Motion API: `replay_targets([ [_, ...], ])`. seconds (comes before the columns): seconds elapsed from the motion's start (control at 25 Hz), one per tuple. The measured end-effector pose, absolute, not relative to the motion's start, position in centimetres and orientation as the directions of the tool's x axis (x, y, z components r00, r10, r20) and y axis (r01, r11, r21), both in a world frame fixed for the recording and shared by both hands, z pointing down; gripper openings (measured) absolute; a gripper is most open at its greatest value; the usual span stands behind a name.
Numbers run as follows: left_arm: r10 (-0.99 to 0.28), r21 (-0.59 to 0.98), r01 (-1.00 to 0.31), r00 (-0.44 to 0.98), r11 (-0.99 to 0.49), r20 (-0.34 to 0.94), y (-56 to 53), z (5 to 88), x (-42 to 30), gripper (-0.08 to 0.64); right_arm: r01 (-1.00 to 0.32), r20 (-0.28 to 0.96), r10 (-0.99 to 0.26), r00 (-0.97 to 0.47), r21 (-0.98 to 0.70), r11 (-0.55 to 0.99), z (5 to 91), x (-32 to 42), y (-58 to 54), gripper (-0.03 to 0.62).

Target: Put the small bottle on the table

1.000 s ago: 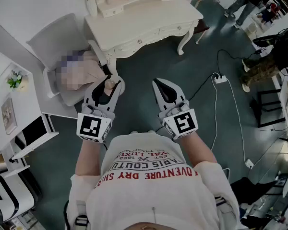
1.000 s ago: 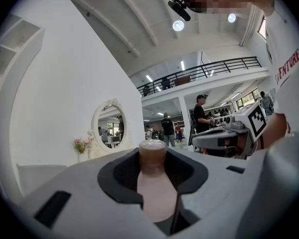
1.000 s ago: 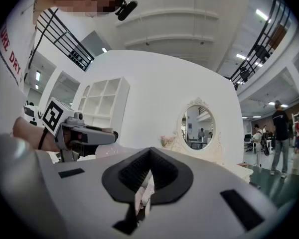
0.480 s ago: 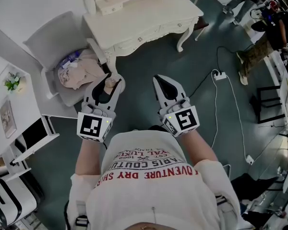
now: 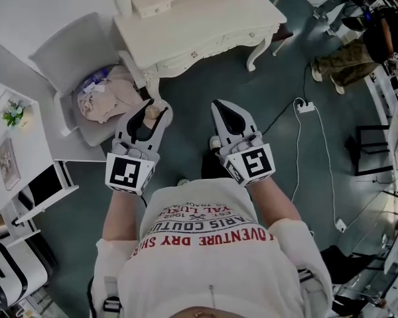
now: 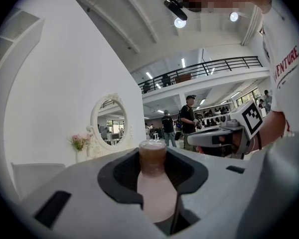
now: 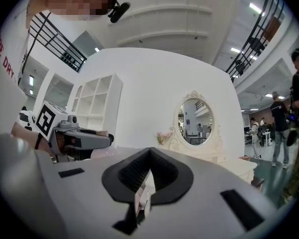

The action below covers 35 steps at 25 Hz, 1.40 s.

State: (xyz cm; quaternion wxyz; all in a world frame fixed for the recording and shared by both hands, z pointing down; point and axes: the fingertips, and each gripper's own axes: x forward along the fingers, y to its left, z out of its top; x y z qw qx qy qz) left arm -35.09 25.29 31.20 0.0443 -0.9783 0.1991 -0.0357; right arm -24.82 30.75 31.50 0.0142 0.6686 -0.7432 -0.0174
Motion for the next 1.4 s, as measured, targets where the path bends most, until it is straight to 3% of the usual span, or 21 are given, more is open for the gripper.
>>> replay_targets([
  [0.84,-0.573,-0.097,-0.568,0.819,-0.817,0.034,9.0,30.5,-8.2,0.140,-0.940,0.000,-0.940,-0.340,-0.023,0.340,31.0,3.3,13.1,-0.005],
  [1.4,-0.587,-0.071,-0.582,0.804,-0.810,0.097,-2.8,33.4,0.7,0.140,-0.935,0.083,-0.932,-0.352,-0.082,0.346,34.5,12.1,0.7,-0.005],
])
